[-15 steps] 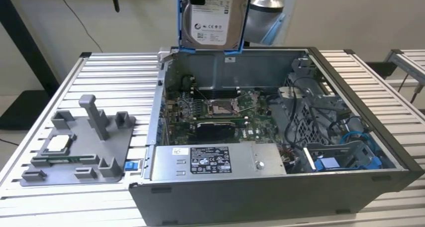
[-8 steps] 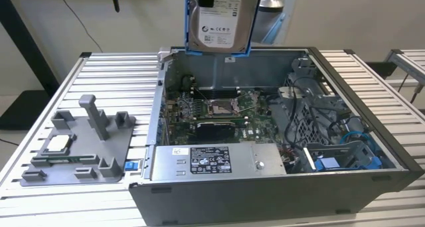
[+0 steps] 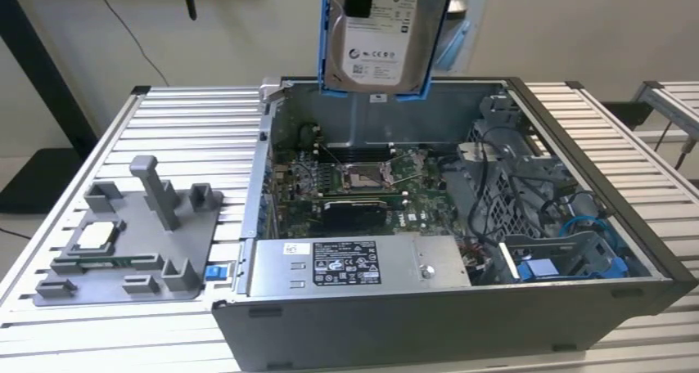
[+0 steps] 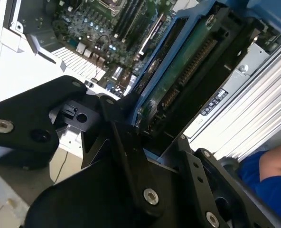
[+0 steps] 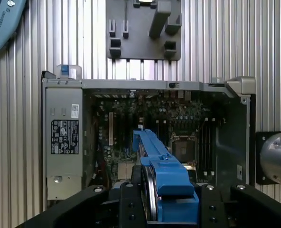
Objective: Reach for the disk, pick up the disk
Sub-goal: 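Pick up the disk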
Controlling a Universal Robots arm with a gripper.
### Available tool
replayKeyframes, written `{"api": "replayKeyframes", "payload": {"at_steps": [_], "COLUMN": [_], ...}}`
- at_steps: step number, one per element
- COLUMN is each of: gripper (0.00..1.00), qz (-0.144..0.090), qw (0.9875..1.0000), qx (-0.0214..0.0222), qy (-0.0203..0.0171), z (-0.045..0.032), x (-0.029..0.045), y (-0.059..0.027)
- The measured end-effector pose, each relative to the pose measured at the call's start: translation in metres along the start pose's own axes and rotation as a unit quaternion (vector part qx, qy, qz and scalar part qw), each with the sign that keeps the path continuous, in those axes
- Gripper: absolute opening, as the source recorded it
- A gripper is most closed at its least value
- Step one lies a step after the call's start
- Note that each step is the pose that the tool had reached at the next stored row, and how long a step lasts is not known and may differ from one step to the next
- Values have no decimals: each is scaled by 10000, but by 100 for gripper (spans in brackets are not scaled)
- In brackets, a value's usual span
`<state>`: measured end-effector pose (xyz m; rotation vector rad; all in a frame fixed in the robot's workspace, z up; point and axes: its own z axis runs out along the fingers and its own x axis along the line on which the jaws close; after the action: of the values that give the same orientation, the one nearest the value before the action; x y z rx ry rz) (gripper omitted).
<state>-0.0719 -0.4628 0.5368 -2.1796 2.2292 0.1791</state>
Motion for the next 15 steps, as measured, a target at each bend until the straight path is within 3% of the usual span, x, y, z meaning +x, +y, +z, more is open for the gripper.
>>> {"api": "replayKeyframes", "payload": {"at_steps": [7,15], "gripper": [0,0], "qz": [2,4], "qw": [10000,10000], "qx": [-20,-51], "qy": [0,1], "z": [-17,-41], "x": [98,191], "y": [-128,-345]}}
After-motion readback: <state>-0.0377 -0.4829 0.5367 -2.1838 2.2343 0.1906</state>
